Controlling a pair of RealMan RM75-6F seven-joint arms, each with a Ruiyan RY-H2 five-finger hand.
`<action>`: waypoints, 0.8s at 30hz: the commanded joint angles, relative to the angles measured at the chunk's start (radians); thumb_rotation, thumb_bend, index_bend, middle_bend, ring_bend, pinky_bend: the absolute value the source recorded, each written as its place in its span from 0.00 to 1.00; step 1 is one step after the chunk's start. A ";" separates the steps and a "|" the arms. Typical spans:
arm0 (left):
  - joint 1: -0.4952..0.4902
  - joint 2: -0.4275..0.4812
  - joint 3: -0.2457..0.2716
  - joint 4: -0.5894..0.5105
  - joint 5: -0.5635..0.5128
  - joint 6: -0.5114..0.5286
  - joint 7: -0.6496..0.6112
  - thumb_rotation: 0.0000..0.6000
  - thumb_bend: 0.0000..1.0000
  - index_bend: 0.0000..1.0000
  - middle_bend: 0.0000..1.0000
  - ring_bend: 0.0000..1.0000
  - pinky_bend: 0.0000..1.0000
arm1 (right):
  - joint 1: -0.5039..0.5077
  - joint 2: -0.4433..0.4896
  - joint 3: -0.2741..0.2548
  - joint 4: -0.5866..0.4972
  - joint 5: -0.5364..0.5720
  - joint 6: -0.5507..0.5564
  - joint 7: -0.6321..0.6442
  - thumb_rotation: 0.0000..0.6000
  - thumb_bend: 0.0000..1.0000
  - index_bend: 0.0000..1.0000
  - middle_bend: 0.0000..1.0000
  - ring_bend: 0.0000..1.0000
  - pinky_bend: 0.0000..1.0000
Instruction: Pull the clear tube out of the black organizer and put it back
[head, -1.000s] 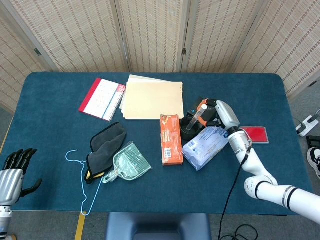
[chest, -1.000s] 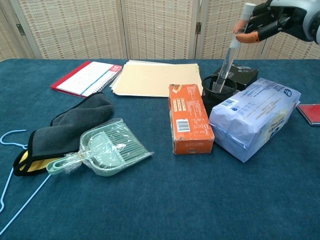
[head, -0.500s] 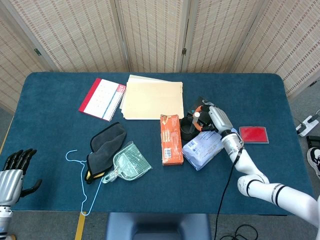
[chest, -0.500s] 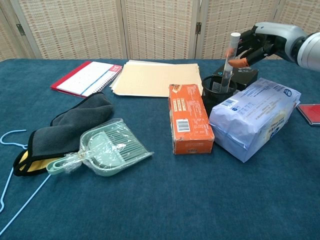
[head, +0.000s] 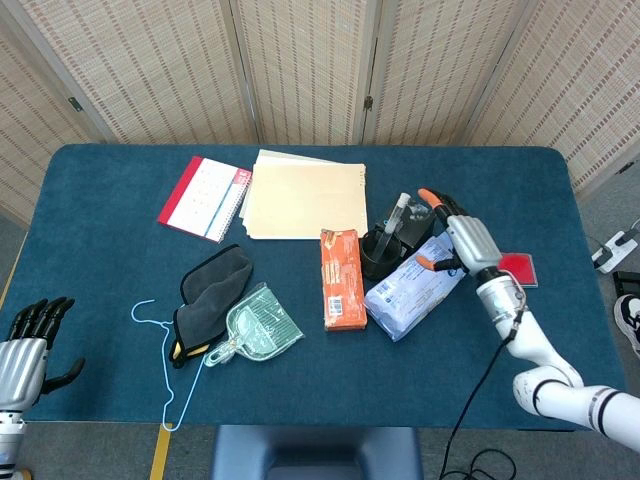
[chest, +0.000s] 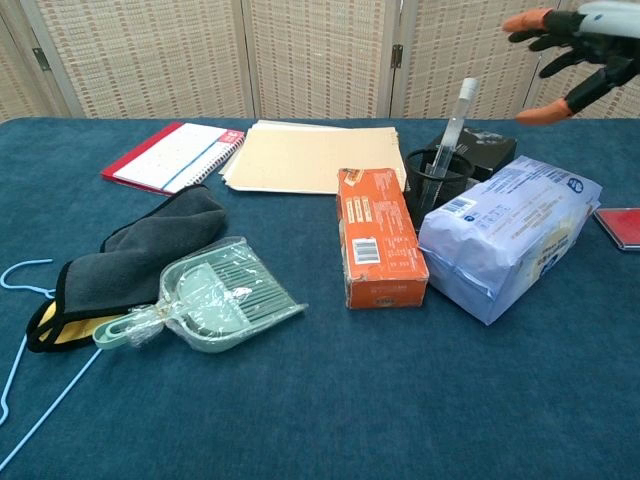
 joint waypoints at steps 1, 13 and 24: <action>-0.002 -0.001 -0.001 -0.002 0.003 0.002 0.000 1.00 0.30 0.14 0.13 0.07 0.11 | -0.116 0.072 -0.046 -0.072 -0.084 0.206 -0.138 1.00 0.21 0.02 0.15 0.02 0.14; -0.011 -0.003 -0.011 -0.017 0.022 0.016 0.017 1.00 0.31 0.14 0.13 0.07 0.11 | -0.364 0.191 -0.189 -0.173 -0.229 0.504 -0.225 1.00 0.24 0.16 0.25 0.12 0.23; -0.011 -0.016 -0.019 -0.027 0.036 0.042 0.042 1.00 0.30 0.14 0.13 0.07 0.11 | -0.543 0.238 -0.314 -0.167 -0.358 0.634 -0.114 1.00 0.24 0.00 0.06 0.00 0.05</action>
